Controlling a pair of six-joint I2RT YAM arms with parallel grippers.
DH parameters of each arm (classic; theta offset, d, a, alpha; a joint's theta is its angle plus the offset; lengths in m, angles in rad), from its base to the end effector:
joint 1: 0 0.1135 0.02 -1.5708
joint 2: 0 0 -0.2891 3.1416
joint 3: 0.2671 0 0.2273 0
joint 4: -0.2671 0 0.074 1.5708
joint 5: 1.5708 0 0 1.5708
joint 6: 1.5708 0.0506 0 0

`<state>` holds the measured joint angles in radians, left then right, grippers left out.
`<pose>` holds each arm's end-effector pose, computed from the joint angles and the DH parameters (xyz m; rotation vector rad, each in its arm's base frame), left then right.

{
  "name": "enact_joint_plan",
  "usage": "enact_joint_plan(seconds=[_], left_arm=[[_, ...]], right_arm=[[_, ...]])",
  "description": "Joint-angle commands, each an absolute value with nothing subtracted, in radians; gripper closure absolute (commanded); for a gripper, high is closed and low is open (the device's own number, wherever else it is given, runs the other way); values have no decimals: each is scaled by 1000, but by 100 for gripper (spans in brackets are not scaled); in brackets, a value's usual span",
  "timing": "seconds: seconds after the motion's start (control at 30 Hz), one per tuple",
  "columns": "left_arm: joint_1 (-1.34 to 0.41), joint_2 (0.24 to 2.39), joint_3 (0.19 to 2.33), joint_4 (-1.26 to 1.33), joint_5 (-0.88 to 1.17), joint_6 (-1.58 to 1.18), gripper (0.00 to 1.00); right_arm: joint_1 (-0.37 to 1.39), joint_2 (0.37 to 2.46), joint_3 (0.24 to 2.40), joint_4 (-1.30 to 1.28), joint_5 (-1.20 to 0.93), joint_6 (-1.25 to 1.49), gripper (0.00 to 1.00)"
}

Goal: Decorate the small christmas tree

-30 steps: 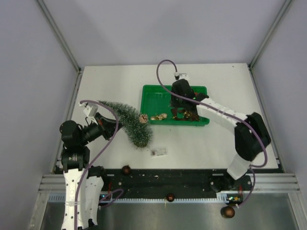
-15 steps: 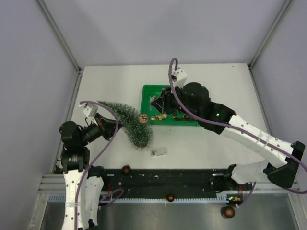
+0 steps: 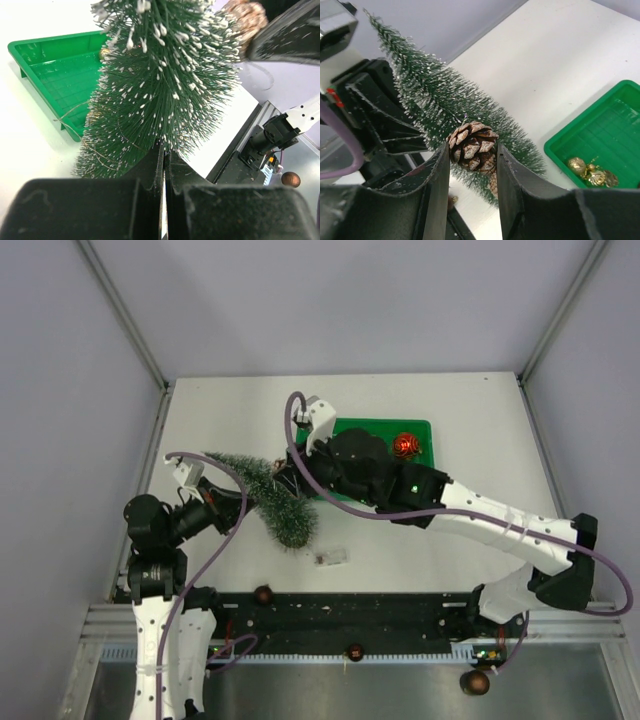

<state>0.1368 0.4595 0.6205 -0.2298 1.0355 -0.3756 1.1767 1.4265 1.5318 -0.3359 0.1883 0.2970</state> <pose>0.0726 -0.0339 0.3292 0.3930 1.6601 -1.0194 0.1280 0.2831 0.4540 -0.6736 1.7619 0.8700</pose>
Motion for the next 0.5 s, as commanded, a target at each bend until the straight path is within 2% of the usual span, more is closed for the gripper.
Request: enact_joint_plan(seconds=[0.0,0.13,0.47], left_arm=[[138,449,635,-218,1054,-376,100],[138,451,632,-216,1055,-376,100],[138,453,624,-199,1057,-385,100]], right_arm=[[1209,1463,1588,-287,323,227,69],[1213,1474,1572,-247,396,204,69],[1232,1486,1568,-180,425,196,68]])
